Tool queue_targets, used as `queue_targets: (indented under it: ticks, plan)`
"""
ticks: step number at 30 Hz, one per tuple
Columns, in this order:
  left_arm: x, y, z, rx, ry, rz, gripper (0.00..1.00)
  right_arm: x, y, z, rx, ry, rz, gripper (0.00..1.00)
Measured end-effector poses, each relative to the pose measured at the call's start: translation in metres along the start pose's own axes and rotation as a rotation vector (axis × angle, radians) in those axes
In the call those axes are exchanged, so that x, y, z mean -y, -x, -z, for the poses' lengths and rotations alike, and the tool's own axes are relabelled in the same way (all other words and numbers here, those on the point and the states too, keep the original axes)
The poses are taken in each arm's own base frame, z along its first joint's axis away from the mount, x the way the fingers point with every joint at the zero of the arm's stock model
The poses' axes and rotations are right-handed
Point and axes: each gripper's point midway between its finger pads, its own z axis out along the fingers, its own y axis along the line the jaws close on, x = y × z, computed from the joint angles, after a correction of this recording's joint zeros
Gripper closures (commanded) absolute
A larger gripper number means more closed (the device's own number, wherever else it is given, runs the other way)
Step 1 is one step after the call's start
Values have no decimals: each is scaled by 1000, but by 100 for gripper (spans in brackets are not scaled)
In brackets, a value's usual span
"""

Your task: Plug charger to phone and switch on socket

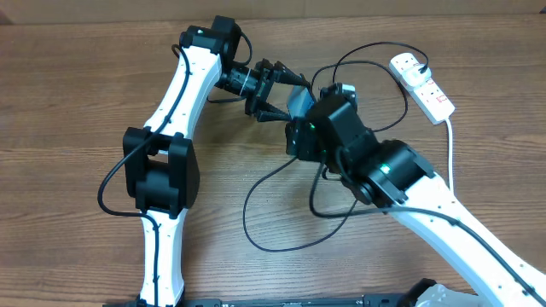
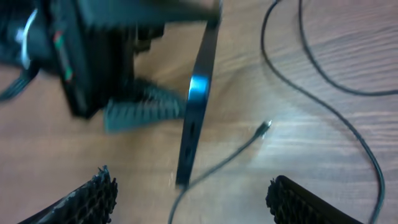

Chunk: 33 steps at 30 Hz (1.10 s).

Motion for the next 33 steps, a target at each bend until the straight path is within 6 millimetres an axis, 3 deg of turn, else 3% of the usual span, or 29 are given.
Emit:
queue_targets:
  ticks: [2, 9, 13, 18, 26, 33]
  plan:
    - [0, 0, 0, 2, 3, 10, 32, 0, 6, -5, 29, -12, -19, 30]
    - [-1, 1, 0, 4, 5, 41, 32, 5, 24, -9, 123, -55, -105, 30]
    - [-1, 0, -1, 3, 6, 46, 32, 5, 25, -23, 133, -77, -119, 30]
    - [-1, -1, -3, 0, 10, 45, 32, 7, 22, -42, 125, -108, -114, 37]
    - [1, 1, -4, 4, 6, 36, 32, 3, 31, -42, 165, -96, -103, 44]
    - [0, 3, -4, 15, 13, 30, 31, 4, 34, -41, 179, -105, -91, 57]
